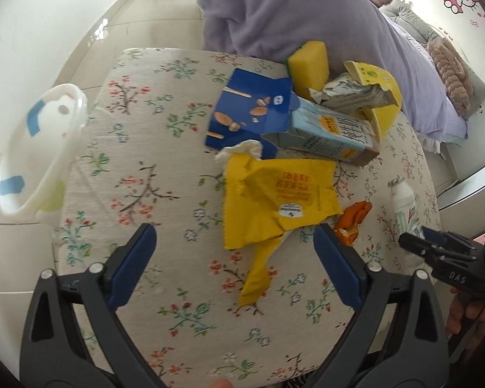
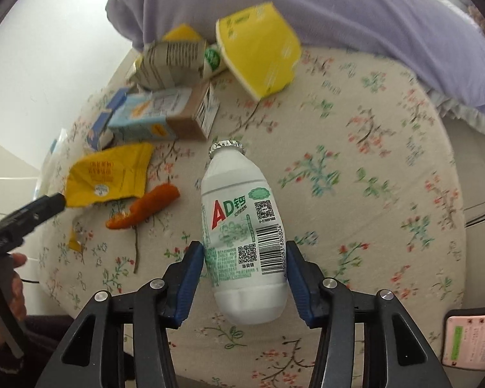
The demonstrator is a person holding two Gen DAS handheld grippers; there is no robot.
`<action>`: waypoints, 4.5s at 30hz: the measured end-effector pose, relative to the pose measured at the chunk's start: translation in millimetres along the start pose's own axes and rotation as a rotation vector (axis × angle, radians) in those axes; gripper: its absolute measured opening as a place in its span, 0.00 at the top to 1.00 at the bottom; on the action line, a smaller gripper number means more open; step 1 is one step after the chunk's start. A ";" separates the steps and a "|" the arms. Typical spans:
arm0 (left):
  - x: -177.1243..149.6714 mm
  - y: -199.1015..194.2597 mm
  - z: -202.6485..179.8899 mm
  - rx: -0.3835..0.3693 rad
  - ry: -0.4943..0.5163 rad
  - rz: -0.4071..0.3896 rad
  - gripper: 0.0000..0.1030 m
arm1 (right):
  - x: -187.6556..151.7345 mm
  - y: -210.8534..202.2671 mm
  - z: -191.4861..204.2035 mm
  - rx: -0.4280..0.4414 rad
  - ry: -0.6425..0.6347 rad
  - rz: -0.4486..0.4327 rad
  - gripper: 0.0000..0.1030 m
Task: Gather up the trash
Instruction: 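Grasp the white AD bottle with the right tool while the left tool grasps the yellow wrapper, then carry the bottle and yellow wrapper to the wastebasket and release both, then move both tools back over the table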
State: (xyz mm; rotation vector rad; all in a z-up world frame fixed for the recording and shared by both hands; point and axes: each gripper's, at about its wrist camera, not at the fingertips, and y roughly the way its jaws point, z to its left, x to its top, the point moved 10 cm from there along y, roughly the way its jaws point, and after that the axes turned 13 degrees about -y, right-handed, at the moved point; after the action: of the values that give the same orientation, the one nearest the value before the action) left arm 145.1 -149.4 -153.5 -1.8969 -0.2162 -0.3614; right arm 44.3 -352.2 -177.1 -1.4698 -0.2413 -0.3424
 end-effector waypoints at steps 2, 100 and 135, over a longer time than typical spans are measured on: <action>-0.8 3.4 -4.5 -0.019 -0.001 0.008 0.12 | 1.5 -6.0 -5.1 0.000 0.013 -0.019 0.50; 96.1 -99.1 249.3 0.180 -0.378 -0.367 0.28 | 175.5 46.3 313.1 0.393 -0.213 -0.219 0.50; 72.2 -119.2 244.6 0.268 -0.352 -0.353 0.02 | 178.5 14.8 258.2 0.256 -0.268 -0.357 0.24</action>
State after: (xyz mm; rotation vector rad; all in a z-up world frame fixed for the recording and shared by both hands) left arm 209.6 119.4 -100.6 -1.6428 -0.8024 -0.2165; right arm 227.9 -108.4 -102.5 -1.2136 -0.7419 -0.3847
